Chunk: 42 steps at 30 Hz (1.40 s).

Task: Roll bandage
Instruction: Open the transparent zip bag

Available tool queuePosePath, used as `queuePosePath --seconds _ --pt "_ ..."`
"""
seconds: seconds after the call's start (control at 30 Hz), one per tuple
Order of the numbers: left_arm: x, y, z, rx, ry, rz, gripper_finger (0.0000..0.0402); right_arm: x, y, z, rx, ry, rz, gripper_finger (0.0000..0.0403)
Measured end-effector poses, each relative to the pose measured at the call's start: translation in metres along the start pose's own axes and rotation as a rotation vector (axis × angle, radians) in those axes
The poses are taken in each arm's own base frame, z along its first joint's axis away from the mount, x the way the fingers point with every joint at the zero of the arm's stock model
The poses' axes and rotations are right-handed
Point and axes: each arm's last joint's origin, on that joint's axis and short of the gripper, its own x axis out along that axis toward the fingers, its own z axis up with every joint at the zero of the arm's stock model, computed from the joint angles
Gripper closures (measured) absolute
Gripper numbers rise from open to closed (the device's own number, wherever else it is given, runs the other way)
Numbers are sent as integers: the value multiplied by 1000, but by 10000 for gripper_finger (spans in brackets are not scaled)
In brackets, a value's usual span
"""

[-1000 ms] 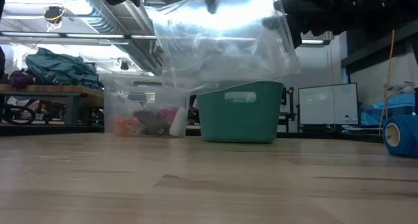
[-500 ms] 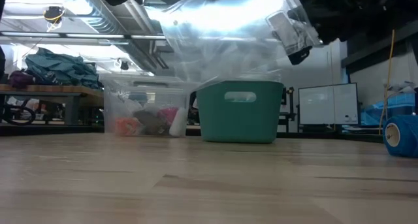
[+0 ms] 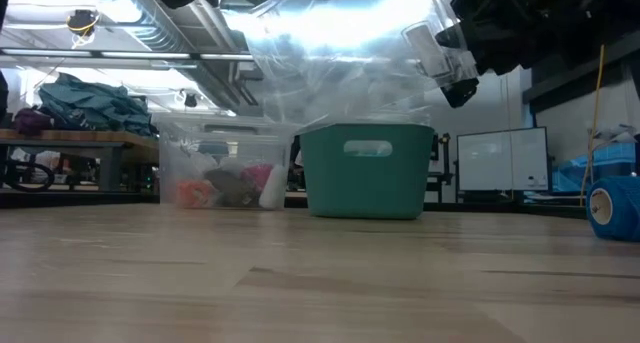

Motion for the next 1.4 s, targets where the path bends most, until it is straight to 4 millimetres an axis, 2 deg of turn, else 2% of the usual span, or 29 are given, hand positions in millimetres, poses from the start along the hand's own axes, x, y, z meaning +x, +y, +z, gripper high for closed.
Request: queuePosePath --seconds 0.13,0.23,0.5,0.73,0.83,0.93,1.03,1.13,1.27,1.4 --pt "0 0 0 15 0 0 401 0 0 0 0 0 0 214" --pt "0 0 0 14 0 0 401 0 0 0 0 1 0 241" --pt "0 0 -1 4 7 -2 401 0 0 0 -9 0 -1 390" --pt "-1 -10 0 -81 6 -26 390 0 -1 0 -27 -10 -40 397" --pt "-2 -14 3 -119 -7 2 365 0 -2 -1 -24 -5 -64 398" --pt "-3 -14 5 -122 -20 123 330 0 -3 0 -28 -14 -93 398" --pt "-4 -12 9 -49 -43 231 296 0 -4 0 -45 -25 -148 399" --pt "-5 -10 15 45 -98 260 277 -1 -8 1 -76 -42 -259 400" --pt "-7 -17 24 170 -154 260 274 -2 -12 1 -111 -60 -410 401" --pt "-8 -27 24 178 -156 208 281 -3 -14 2 -136 -74 -493 401"
